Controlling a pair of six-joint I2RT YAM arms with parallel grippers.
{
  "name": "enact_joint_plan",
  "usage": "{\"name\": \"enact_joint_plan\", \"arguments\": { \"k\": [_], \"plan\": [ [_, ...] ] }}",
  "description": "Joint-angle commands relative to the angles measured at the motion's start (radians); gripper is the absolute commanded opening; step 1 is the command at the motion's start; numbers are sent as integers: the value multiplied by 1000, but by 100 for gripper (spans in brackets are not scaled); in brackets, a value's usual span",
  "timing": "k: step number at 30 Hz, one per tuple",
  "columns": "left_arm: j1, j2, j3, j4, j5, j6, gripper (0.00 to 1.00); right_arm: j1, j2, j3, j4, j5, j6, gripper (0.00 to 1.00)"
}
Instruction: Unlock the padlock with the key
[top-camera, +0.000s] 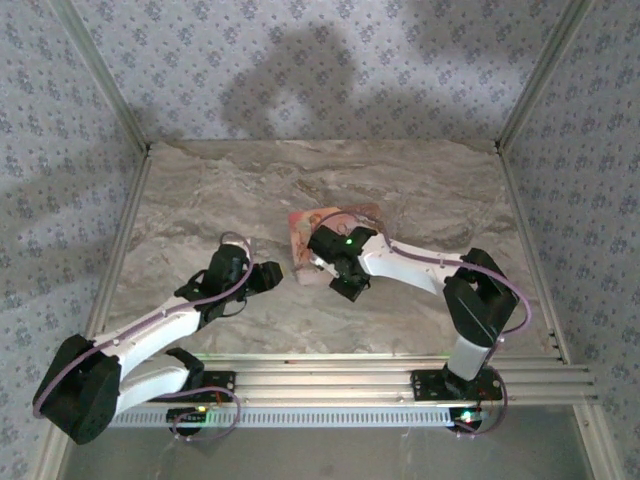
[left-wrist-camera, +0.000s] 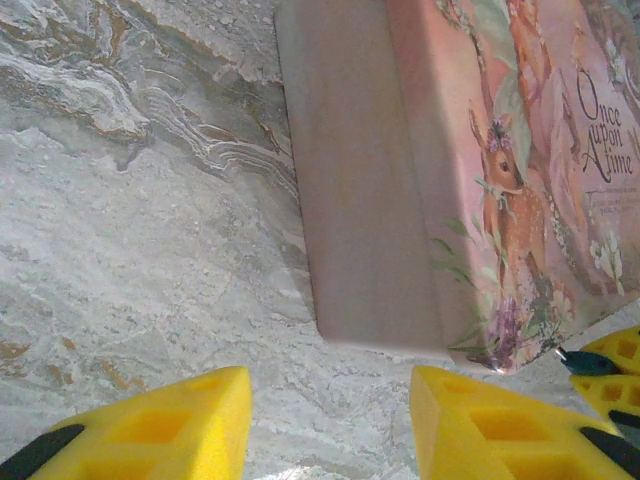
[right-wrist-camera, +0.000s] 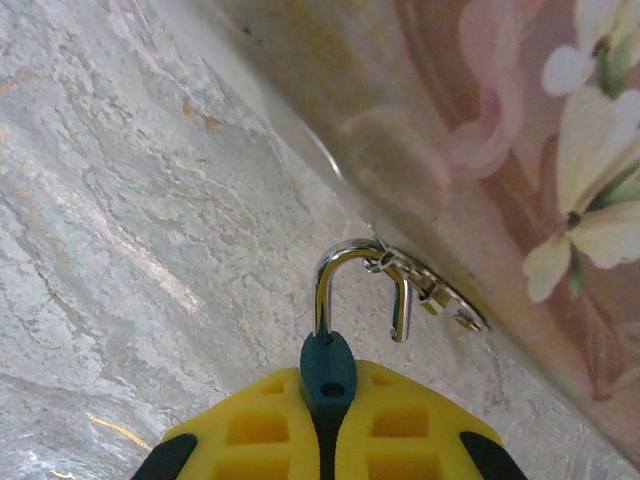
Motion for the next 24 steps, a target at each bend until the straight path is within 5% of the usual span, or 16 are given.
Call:
{"name": "enact_joint_plan", "arguments": {
  "k": [1,12,24],
  "plan": [
    [6,7,0,21,-4,34,46,-35,-22,-17,-33,-86,-40,0],
    [6,62,6,76,17,62,46,-73,-74,37,-80,-224,-89,0],
    [6,104,12,105,31,81,45,-86,-18,123,-133,-145,-106,0]
  ]
}}
